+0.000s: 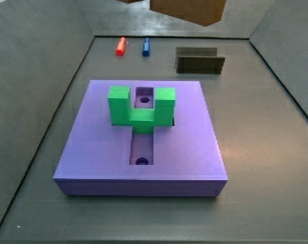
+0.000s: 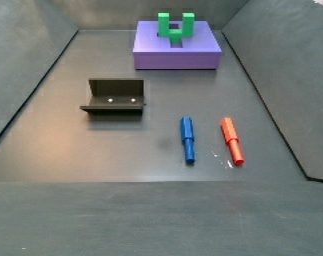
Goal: Pick up the brown object. Move up. Move to above the board. Insert the brown object.
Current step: Insert the brown object.
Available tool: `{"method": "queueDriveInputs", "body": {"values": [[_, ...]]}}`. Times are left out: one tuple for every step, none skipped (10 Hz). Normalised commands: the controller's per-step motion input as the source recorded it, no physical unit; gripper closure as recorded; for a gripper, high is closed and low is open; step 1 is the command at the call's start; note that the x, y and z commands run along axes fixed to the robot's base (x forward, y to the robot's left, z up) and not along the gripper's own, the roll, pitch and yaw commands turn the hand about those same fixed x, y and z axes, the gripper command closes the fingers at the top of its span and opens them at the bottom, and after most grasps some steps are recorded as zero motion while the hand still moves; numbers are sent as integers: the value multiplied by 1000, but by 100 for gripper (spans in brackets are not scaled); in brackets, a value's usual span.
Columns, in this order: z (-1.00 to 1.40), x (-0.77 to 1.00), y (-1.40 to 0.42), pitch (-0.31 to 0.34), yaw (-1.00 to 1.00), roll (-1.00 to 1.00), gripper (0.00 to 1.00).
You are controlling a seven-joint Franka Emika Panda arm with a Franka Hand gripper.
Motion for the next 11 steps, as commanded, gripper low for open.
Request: {"method": "queueDriveInputs", "body": {"values": [[0, 34, -3, -67, -954, -170, 100], [0, 31, -6, -59, -960, -164, 100], [0, 23, -9, -54, -966, -159, 100], [-11, 17, -11, -51, -977, -141, 100], [-51, 6, -20, -43, -991, -120, 100], [-100, 0, -69, -36, -994, -77, 100], [-126, 0, -94, -17, -1000, -49, 100], [-120, 374, -51, 17, -626, 0, 100], [-197, 169, -23, 26, -257, 0, 100], [-346, 186, -63, 0, -397, 0, 100], [-411, 83, -123, -26, -531, 0, 100]]}}
